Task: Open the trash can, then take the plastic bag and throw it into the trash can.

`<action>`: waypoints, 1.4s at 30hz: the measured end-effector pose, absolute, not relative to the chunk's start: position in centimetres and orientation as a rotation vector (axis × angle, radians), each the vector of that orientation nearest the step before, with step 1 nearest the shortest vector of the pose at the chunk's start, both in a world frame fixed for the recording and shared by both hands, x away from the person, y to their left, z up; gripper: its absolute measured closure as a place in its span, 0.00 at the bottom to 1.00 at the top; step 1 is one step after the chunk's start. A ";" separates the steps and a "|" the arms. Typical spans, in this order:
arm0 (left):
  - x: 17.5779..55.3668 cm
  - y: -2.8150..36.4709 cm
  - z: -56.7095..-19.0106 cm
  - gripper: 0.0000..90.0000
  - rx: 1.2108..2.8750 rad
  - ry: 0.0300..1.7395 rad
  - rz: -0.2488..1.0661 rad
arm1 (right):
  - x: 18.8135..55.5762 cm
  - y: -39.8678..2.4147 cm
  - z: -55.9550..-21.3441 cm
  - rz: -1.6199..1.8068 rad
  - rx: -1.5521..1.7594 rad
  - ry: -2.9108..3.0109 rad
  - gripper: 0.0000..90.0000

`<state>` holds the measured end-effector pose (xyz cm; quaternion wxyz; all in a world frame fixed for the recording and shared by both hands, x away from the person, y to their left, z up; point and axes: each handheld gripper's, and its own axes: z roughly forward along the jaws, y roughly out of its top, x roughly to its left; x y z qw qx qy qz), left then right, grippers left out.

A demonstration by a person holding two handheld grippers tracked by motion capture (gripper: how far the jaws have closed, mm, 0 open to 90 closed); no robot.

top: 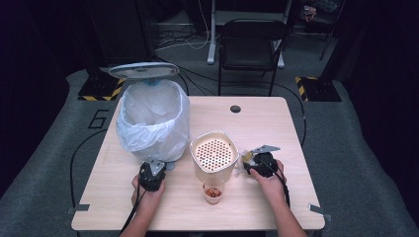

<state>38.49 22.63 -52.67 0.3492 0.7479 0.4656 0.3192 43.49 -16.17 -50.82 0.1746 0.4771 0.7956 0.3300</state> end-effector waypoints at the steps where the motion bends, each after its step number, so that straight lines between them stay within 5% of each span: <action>1: 38.5 22.6 -52.7 1.00 1.935 1.205 0.837 | 43.5 -16.2 -51.0 0.949 1.366 2.252 0.61; 13: 38.5 22.8 -52.6 1.00 1.936 1.211 0.806 | 43.3 -16.6 -50.7 0.950 1.352 2.247 0.70; 26: 38.5 22.6 -52.7 1.00 1.949 1.194 0.846 | 41.8 -17.6 -46.7 0.954 1.296 2.290 0.74; 42: 38.5 22.7 -52.7 1.00 1.944 1.198 0.834 | 41.0 -19.7 -37.5 1.021 1.195 2.327 0.73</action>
